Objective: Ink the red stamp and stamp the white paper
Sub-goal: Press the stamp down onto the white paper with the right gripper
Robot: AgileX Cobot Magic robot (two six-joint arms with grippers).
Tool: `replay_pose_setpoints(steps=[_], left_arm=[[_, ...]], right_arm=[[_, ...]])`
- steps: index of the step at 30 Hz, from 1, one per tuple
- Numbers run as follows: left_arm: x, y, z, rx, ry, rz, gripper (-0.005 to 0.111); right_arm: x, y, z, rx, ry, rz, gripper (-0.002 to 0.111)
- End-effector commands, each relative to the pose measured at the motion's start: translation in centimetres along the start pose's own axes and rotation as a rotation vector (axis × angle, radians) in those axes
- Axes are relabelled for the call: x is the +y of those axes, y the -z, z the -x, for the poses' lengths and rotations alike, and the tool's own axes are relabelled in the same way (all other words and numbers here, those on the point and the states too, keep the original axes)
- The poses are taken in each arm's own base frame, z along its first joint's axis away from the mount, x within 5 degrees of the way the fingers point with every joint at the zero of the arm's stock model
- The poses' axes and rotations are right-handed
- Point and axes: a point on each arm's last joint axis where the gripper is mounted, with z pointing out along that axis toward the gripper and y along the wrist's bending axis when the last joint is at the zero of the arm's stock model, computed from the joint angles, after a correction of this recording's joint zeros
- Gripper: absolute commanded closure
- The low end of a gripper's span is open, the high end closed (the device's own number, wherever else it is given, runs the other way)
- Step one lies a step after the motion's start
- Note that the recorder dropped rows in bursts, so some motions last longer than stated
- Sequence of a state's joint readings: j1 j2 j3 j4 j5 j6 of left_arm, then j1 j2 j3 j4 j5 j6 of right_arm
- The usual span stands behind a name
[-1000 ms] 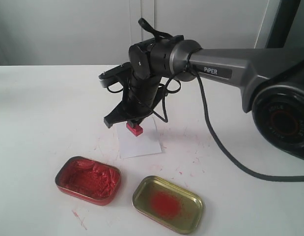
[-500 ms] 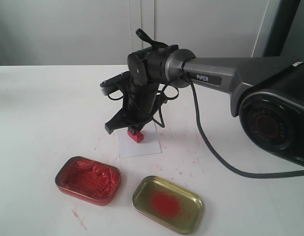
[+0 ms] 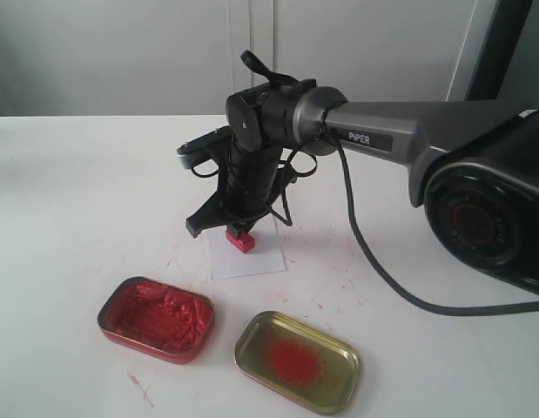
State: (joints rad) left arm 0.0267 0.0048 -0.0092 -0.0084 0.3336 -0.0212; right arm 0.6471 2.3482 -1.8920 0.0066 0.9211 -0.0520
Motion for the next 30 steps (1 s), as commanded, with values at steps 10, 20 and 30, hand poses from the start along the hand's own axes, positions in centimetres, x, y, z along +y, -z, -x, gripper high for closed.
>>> replay_pose_setpoints(steps=[10, 20, 30], left_arm=[[0.0, -0.1, -0.3, 0.011, 0.006, -0.001, 0.107], [0.0, -0.1, -0.3, 0.011, 0.006, -0.001, 0.107], [0.0, -0.1, -0.3, 0.011, 0.006, -0.001, 0.107]], right_arm=[[-0.4, 1.9, 0.1, -0.042, -0.007, -0.01, 0.108], [-0.4, 4.4, 0.7, -0.111, -0.022, 0.002, 0.108], [-2.4, 2.8, 0.2, -0.081, -0.144, 0.137, 0.108]])
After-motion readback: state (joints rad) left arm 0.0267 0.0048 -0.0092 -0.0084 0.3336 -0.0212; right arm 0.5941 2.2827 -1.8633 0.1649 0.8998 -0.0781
